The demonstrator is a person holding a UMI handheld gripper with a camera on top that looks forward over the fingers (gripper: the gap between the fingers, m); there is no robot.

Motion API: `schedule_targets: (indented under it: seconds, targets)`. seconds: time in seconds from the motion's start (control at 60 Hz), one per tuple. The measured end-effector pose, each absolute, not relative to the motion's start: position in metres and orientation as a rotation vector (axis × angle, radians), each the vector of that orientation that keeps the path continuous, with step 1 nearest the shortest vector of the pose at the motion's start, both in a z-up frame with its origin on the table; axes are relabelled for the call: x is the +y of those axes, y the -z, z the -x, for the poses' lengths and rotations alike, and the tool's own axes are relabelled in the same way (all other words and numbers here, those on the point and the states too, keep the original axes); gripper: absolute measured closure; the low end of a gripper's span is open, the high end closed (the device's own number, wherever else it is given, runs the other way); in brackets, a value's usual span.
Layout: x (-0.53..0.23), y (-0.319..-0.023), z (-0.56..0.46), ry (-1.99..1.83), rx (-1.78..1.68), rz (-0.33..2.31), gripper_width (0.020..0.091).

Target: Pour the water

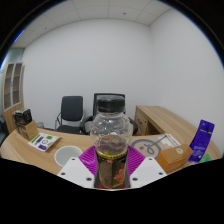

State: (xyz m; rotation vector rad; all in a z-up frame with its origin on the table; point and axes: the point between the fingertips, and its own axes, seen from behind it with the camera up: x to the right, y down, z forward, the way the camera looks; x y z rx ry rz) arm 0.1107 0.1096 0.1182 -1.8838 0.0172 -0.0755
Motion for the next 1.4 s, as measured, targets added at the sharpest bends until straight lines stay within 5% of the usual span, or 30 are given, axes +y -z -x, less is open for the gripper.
schedule_targets:
  seconds: [0.1, 0.283, 0.433, 0.533, 0.567, 0.75, 1.15, 1.4]
  targets:
    - [0.108, -0.094, -0.109, 0.065, 0.023, 1.907, 0.0757]
    - [0.106, -0.095, -0.115, 0.043, 0.071, 1.871, 0.0742]
    - [0.104, -0.092, -0.115, 0.06, 0.079, 1.896, 0.0564]
    - [0.095, -0.08, -0.117, 0.068, 0.114, 1.98, 0.0232]
    - [0.091, -0.08, -0.117, 0.073, 0.121, 1.996, 0.0278]
    - [0.052, -0.106, -0.11, 0.119, 0.12, 2.023, 0.025]
    - [-0.123, -0.221, -0.027, 0.13, 0.101, 2.04, 0.0247]
    - [-0.218, -0.259, 0.018, 0.115, 0.09, 2.053, 0.0246]
